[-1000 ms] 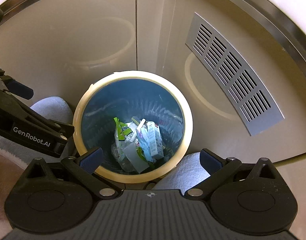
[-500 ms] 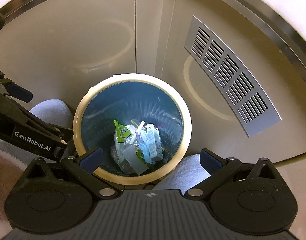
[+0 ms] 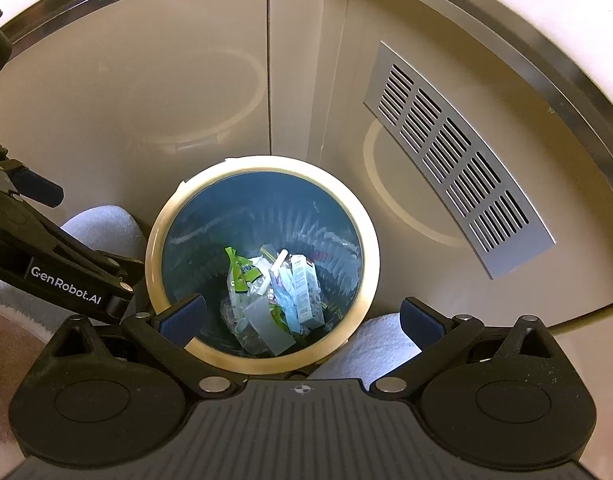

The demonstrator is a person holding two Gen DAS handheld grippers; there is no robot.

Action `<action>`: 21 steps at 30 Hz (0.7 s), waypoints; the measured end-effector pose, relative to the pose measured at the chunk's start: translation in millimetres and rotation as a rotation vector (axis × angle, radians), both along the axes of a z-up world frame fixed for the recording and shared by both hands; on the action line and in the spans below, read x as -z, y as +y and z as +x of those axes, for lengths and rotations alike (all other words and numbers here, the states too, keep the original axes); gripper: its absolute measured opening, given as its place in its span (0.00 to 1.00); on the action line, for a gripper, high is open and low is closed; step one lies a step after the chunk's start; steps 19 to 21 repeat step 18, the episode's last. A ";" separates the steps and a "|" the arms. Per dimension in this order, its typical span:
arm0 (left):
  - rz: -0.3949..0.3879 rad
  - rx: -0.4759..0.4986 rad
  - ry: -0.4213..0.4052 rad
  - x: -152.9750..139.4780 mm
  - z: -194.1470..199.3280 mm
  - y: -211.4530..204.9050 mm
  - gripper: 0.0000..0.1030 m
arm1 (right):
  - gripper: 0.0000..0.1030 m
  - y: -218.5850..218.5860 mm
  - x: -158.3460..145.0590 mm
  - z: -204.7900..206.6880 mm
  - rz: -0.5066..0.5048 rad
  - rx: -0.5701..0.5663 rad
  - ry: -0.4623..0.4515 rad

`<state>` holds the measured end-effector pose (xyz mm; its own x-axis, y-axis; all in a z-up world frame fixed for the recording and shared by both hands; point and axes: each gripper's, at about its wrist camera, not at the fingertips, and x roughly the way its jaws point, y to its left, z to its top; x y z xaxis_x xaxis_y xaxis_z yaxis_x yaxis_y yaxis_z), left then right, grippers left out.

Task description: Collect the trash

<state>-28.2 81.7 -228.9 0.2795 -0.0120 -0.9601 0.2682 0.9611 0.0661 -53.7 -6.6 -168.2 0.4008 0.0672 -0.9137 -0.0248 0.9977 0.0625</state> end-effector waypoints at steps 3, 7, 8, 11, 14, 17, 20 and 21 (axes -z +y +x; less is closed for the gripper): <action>0.001 0.002 -0.002 -0.8 -0.4 0.3 1.00 | 1.00 -0.7 -0.4 0.2 0.001 0.002 -0.001; 0.004 0.007 0.001 -0.2 -0.3 -0.1 1.00 | 1.00 -2.1 0.5 0.1 0.008 0.009 0.003; 0.006 0.008 0.001 -0.5 -0.6 -1.1 1.00 | 1.00 -2.5 0.6 0.7 0.010 0.011 0.004; 0.008 0.011 -0.002 -1.0 -1.1 -0.4 1.00 | 1.00 -3.4 0.4 1.2 0.009 0.015 0.003; 0.011 0.011 -0.005 -1.7 -2.7 0.1 1.00 | 1.00 -1.8 -0.8 0.1 0.007 0.015 -0.002; 0.016 0.014 -0.013 -3.7 -4.3 -0.5 1.00 | 1.00 -1.6 -2.4 -1.8 0.007 0.014 -0.009; 0.016 0.017 -0.017 -4.4 -4.7 -0.8 1.00 | 1.00 -1.8 -3.0 -2.3 0.008 0.014 -0.012; 0.016 0.017 -0.017 -4.4 -4.7 -0.8 1.00 | 1.00 -1.8 -3.0 -2.3 0.008 0.014 -0.012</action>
